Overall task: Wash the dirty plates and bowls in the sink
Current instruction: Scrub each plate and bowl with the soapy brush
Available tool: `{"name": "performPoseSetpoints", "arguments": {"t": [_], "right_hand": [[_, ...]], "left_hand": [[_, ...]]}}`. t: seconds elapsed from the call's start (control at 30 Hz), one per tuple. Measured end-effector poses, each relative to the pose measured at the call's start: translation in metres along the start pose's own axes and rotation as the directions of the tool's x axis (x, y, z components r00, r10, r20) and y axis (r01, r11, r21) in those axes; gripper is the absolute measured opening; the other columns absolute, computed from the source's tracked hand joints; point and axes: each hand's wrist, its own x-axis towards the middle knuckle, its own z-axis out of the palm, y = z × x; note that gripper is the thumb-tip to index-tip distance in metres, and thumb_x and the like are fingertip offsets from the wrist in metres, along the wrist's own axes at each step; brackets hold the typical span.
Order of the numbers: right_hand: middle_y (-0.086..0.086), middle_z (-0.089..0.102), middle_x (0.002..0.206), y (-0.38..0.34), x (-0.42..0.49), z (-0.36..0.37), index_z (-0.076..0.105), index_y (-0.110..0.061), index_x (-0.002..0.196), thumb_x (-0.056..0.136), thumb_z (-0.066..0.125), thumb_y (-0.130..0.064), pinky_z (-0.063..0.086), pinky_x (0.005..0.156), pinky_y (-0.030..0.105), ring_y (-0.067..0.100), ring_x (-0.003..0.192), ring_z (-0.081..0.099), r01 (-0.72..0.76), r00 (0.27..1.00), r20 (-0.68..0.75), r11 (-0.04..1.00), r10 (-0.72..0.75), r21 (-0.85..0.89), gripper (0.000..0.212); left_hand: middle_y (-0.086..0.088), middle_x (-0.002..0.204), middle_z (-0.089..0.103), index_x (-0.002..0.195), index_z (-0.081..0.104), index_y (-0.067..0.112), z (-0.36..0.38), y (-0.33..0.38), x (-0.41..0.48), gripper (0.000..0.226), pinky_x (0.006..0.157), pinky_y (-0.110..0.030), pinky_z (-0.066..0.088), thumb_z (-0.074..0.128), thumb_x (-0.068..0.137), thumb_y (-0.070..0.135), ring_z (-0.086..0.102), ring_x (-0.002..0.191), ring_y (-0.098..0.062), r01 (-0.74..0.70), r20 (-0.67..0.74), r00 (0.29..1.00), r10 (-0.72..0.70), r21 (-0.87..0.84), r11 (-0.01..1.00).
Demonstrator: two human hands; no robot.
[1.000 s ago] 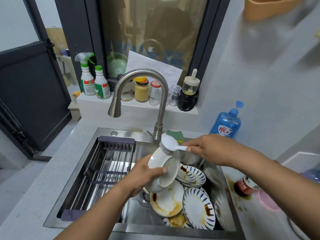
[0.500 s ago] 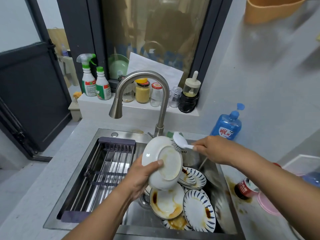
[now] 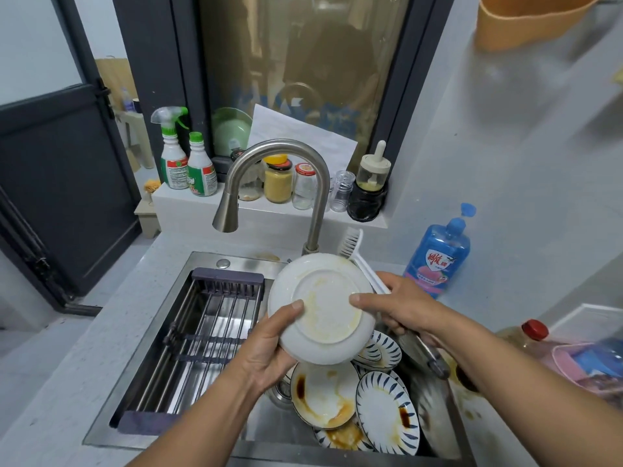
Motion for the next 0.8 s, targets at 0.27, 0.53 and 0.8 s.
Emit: {"name": "performPoseSetpoints", "arguments": {"t": [0.27,0.53,0.8], "right_hand": [[-0.010,0.077,0.100,-0.044,0.002,-0.019,0.069,-0.039,0.120,0.077,0.088,-0.028,0.057,0.076,0.025,0.010,0.092,0.073,0.181,0.967,0.235,0.912,-0.097,-0.367,0.048],[-0.014,0.061,0.099,-0.065,-0.008,-0.018,0.047,-0.058,0.141,0.099,0.048,-0.061,0.043,0.074,0.032,0.016,0.100,0.061,0.286,0.931,0.127,0.466,-0.343,-0.837,0.042],[-0.009,0.067,0.099,-0.063,-0.012,-0.012,0.046,-0.059,0.137,0.106,0.033,-0.057,0.047,0.069,0.036,0.021,0.094,0.064,0.230,0.947,0.149,0.277,-0.286,-0.933,0.034]], "left_hand": [[-0.021,0.122,0.071,0.132,0.061,0.007,0.030,0.052,0.014,0.056,0.096,-0.053,0.056,0.079,0.080,-0.005,0.069,0.113,-0.041,0.147,-0.027,0.981,-0.194,0.753,0.641],[-0.006,0.098,0.079,0.109,0.071,0.013,0.015,0.032,0.029,0.041,0.076,-0.033,0.060,0.079,0.075,-0.007,0.074,0.089,-0.022,0.082,-0.181,0.975,0.129,0.831,0.551],[-0.001,0.096,0.078,0.110,0.070,0.016,0.003,0.021,0.033,0.044,0.073,-0.027,0.056,0.079,0.075,-0.008,0.071,0.088,-0.018,0.045,-0.199,0.957,0.211,0.820,0.571]]}}
